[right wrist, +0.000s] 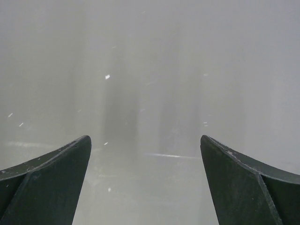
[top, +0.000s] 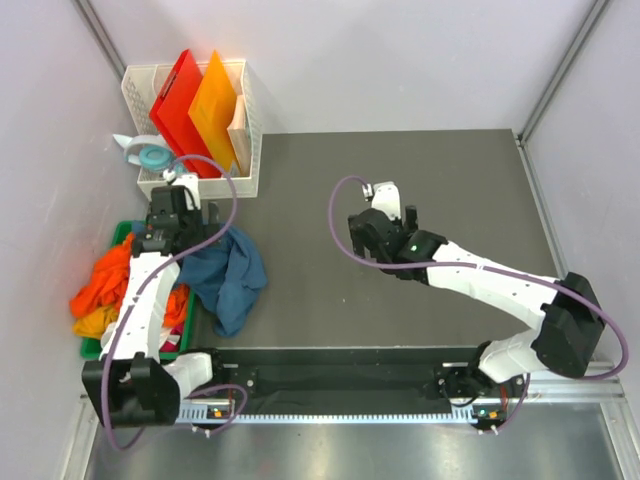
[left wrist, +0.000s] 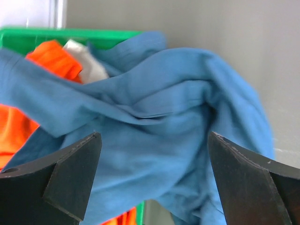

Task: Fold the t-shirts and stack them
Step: Grab crumpled tshirt from bin with the right arm

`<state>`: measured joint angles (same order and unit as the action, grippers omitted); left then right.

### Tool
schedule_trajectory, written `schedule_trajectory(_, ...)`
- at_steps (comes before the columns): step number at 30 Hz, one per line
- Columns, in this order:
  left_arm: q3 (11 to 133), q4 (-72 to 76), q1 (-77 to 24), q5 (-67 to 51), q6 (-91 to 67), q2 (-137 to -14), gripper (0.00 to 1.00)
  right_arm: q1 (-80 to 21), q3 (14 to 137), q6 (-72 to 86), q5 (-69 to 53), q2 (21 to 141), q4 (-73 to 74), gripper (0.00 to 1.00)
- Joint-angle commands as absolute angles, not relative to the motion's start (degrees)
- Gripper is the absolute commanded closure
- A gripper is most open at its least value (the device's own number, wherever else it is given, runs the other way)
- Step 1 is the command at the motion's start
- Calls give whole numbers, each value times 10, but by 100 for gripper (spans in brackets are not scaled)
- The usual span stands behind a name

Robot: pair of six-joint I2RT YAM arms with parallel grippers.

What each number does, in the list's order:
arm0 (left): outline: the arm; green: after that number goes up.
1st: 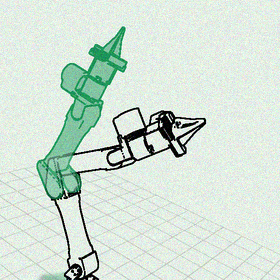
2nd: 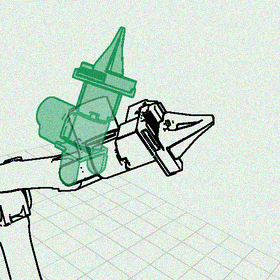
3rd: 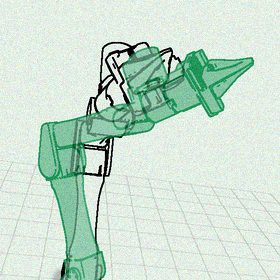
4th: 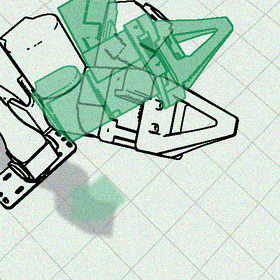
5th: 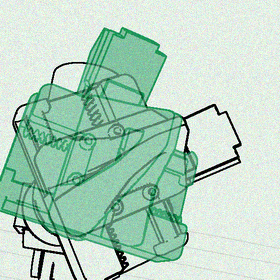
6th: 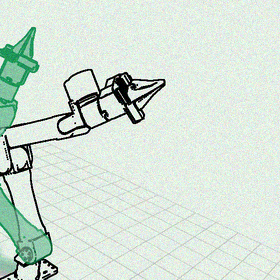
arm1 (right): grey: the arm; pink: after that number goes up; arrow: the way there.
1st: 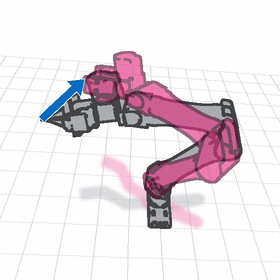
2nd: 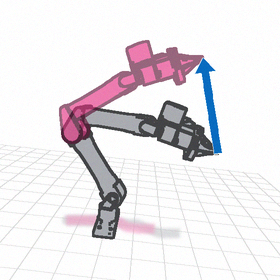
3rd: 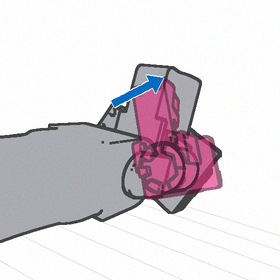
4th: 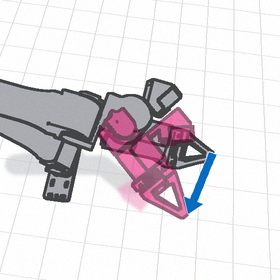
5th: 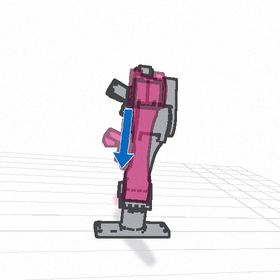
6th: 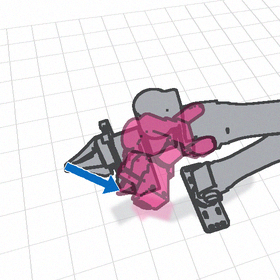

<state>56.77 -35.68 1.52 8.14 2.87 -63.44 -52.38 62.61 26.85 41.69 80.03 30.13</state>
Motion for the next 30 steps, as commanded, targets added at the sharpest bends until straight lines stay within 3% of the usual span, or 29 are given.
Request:
schedule_trajectory(1,586,-330,69,29,28,-663,1,-542,639,243,373,816,277,0)
schedule_trajectory(7,577,-335,82,4,41,-669,1,-555,633,243,344,834,255,0)
schedule_trajectory(11,586,-339,87,17,40,-663,1,-572,641,227,253,873,201,0)
schedule_trajectory(23,672,-403,177,-24,63,-667,1,-671,924,164,128,1124,183,0)
schedule_trajectory(30,644,-408,188,-32,81,-632,1,-685,998,163,88,1162,170,0)
